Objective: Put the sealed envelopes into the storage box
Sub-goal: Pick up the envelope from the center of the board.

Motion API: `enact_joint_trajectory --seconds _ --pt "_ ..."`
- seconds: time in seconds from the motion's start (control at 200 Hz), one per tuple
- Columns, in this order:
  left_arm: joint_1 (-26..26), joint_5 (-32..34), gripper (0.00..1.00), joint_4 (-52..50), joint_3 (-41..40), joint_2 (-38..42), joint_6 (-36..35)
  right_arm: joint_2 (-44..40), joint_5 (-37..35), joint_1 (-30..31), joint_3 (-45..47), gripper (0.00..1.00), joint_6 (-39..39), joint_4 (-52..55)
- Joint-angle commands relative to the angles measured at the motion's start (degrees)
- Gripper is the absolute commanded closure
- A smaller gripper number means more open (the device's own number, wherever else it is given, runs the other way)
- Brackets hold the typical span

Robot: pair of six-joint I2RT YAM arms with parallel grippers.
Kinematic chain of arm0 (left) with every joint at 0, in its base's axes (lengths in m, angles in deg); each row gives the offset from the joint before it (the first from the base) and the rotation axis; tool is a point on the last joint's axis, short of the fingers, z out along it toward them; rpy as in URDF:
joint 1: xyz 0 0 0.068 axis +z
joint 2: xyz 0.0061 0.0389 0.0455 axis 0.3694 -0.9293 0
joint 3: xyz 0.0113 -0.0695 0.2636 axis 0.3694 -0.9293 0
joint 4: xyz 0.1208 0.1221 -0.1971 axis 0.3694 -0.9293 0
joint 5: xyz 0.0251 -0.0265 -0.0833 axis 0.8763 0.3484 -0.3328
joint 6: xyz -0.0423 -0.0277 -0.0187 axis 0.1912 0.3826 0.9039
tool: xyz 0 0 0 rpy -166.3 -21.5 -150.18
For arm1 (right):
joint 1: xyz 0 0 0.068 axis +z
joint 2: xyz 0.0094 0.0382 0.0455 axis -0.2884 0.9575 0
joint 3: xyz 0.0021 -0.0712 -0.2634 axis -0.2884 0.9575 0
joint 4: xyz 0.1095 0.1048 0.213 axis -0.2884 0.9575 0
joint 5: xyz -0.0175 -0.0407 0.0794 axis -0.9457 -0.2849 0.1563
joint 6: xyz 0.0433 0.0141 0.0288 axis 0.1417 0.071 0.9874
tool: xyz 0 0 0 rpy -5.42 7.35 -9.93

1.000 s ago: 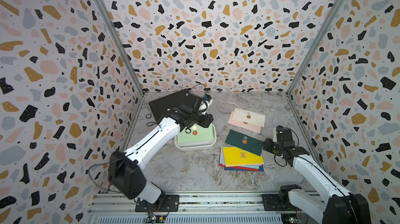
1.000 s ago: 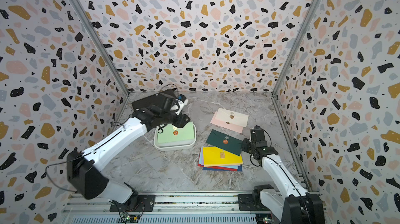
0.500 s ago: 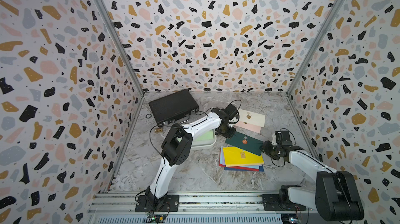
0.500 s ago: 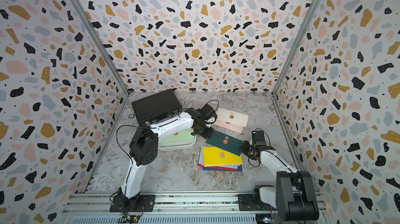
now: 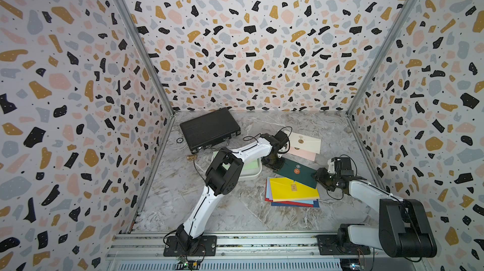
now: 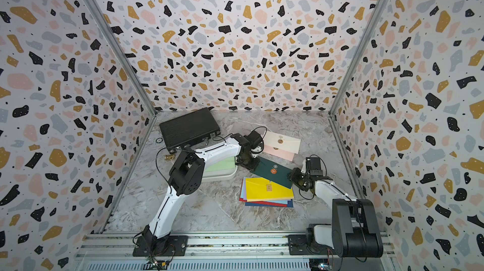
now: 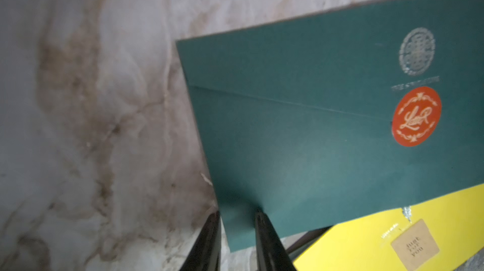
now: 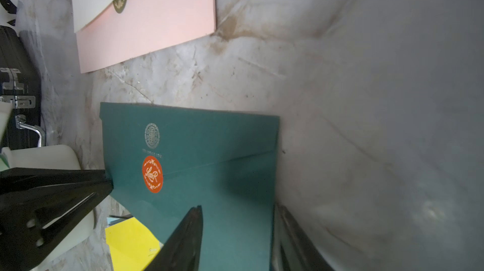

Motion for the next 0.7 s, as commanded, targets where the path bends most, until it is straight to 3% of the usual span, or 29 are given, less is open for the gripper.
enact_joint_trajectory --seconds 0.0,0.691 --pt "0.1 -1.3 0.73 -0.3 0.1 -1.3 0.7 -0.6 3.9 -0.2 -0.7 0.51 1.5 -0.3" --pt "0.0 -1.5 0.73 1.8 -4.5 0.8 0.9 -14.2 7.0 -0.2 0.4 0.62 2.8 -0.1"
